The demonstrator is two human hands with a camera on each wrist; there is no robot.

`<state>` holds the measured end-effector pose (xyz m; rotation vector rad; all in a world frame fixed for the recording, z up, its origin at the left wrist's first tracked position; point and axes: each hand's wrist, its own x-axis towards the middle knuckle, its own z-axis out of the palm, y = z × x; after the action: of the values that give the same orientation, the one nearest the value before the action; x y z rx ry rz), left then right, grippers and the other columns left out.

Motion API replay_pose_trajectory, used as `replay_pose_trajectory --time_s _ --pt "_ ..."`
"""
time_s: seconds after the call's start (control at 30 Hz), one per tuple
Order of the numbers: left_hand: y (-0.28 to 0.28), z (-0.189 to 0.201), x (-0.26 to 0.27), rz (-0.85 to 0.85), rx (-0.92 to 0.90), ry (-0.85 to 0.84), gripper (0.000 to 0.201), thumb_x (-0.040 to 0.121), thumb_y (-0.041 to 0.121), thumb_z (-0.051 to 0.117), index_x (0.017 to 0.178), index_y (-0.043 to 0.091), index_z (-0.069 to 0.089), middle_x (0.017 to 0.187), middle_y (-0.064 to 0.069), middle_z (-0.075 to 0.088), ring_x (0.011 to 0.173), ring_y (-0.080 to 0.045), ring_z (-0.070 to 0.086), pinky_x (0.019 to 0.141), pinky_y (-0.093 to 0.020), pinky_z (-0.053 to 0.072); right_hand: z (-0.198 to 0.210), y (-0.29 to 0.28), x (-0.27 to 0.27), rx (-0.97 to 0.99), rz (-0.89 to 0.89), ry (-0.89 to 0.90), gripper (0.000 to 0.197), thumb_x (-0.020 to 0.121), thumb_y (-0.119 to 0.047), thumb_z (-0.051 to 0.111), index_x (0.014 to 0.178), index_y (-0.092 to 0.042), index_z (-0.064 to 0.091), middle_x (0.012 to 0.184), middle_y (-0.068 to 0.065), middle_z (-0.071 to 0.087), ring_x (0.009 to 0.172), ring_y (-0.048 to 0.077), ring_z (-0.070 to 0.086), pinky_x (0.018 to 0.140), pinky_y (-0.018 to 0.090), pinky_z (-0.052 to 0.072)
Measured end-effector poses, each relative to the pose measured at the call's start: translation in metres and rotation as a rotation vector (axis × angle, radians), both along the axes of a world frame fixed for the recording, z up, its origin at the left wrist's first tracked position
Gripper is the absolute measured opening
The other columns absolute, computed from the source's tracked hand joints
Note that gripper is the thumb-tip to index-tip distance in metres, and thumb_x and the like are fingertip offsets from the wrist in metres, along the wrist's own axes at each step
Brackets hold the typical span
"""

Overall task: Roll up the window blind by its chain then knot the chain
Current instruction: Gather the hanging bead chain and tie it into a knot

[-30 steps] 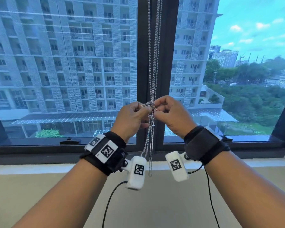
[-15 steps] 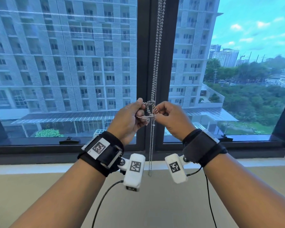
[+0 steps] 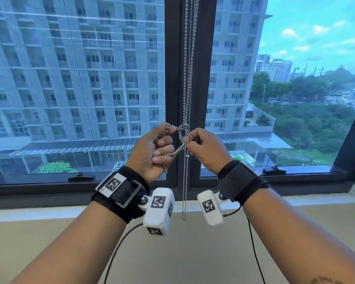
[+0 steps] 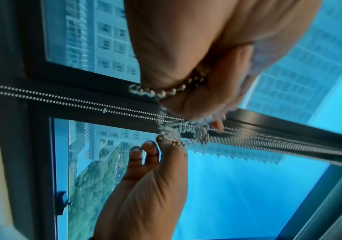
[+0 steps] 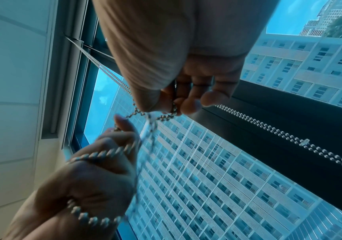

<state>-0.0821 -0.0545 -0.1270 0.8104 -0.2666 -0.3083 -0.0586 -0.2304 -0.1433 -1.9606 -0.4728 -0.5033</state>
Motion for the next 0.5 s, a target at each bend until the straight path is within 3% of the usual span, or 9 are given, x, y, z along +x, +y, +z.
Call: replay_pose_trajectory --time_s 0.1,0.23,0.37,0.5 --pt "0.003 -0.001 -0.002 -0.134 0.022 -0.004 0.028 0.1 0.034 0.049 0.098 0.009 0.062 0.058 0.007 0.03 0.032 -0.002 0.027 0.025 -0.012 0.021 -0.003 -0.002 0.002 0.025 0.015 0.003 0.013 0.087 -0.006 0.061 0.083 -0.018 0.06 0.069 -0.008 0.056 0.061 0.008 0.05 0.062 0.024 0.044" --pt "-0.005 -0.007 -0.003 0.062 0.282 -0.082 0.029 0.103 0.035 0.049 0.1 0.008 0.058 0.061 0.005 0.034 0.039 -0.003 0.026 0.028 -0.013 0.02 -0.012 -0.003 0.004 0.041 0.046 -0.037 0.013 0.086 -0.013 0.061 0.092 -0.024 0.064 0.075 -0.004 0.061 0.067 0.009 0.051 0.067 0.031 0.045" --pt "-0.009 -0.013 -0.001 0.1 0.37 -0.129 0.026 0.104 0.031 0.048 0.104 0.006 0.056 0.065 0.004 0.038 0.044 -0.004 0.029 0.031 -0.014 0.023 -0.021 -0.002 0.003 0.017 0.026 -0.05 0.01 0.092 -0.014 0.062 0.091 -0.022 0.067 0.067 -0.01 0.054 0.063 0.008 0.047 0.063 0.031 0.041" --pt "-0.011 -0.022 0.002 0.125 0.444 -0.161 0.024 0.104 0.028 0.047 0.103 0.007 0.057 0.065 0.004 0.042 0.047 -0.004 0.032 0.035 -0.015 0.025 -0.029 -0.003 0.003 0.009 0.052 0.007 0.005 0.092 -0.016 0.065 0.094 -0.012 0.067 0.073 0.007 0.058 0.064 0.012 0.05 0.063 0.031 0.044"
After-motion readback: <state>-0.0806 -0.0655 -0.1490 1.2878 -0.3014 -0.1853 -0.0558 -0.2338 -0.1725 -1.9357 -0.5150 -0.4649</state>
